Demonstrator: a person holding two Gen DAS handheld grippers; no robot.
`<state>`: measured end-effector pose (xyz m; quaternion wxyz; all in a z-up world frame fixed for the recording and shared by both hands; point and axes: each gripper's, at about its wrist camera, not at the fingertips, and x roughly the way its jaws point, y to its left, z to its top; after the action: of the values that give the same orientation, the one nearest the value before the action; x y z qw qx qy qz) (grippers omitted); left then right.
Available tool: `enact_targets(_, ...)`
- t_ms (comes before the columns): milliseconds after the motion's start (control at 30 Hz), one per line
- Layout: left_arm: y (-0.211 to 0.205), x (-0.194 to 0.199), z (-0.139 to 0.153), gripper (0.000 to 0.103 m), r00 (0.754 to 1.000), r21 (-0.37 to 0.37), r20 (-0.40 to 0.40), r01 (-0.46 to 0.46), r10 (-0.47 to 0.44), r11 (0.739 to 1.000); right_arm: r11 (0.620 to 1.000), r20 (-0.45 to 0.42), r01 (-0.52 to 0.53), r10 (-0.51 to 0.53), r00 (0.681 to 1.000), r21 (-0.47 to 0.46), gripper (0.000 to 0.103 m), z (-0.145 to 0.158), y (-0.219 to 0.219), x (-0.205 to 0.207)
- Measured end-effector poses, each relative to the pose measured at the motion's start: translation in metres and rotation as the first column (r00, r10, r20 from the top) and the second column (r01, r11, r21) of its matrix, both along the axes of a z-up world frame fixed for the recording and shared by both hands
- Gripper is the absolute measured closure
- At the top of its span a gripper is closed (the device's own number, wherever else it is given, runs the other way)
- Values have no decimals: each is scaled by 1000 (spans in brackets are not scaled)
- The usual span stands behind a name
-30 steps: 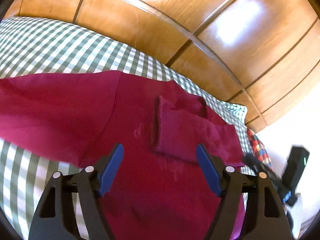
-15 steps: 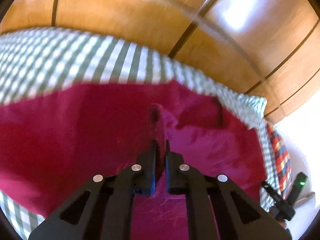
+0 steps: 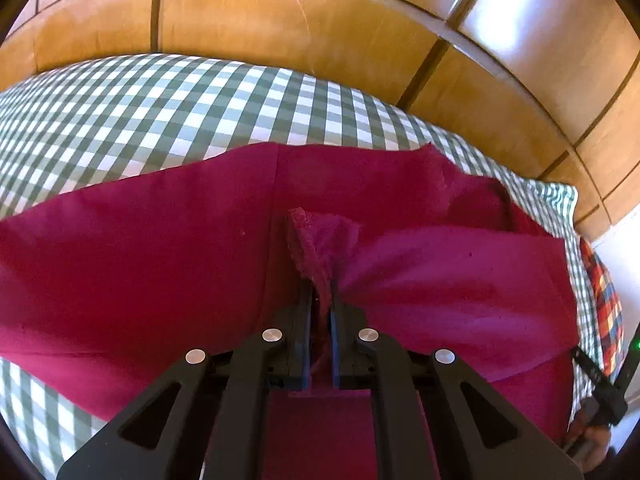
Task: Fold small clothes
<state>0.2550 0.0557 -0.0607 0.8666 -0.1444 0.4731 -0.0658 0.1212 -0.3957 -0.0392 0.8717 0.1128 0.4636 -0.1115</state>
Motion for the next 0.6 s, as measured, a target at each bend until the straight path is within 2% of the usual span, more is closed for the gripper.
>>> enact_targets(100,-1,-4,14,97,998,10,57,15,-15,1000,996,23,-45,47,999,-71,29,23,5,-16)
enact_targets(233,2,-6,24,97,996,11,92,19,-20,1000,988,151,-148,153,977,-45,26,62,27,-21)
enact_targets(300,-1,-8,25,97,995,21,101,16,-18,1000,979,182,-200,204,962,-39,23,69,43,-14)
enact_targets(400,-5,-8,25,97,994,60,106,7,-14,998,964,148,-259,267,952,-67,23,54,69,14)
enact_targets(433,-7,-6,23,97,994,84,105,5,-13,996,963,101,-260,266,959,-68,23,38,76,27)
enact_targets(500,-8,1,11,92,999,126,54,-3,-4,992,967,24,-244,246,969,-76,24,8,80,41)
enact_targets(533,-5,2,4,90,999,124,34,-8,4,992,969,0,-236,237,972,-78,23,-3,81,42)
enact_targets(600,1,-4,0,90,999,91,46,-9,5,996,967,46,-234,239,970,-99,19,-16,80,35)
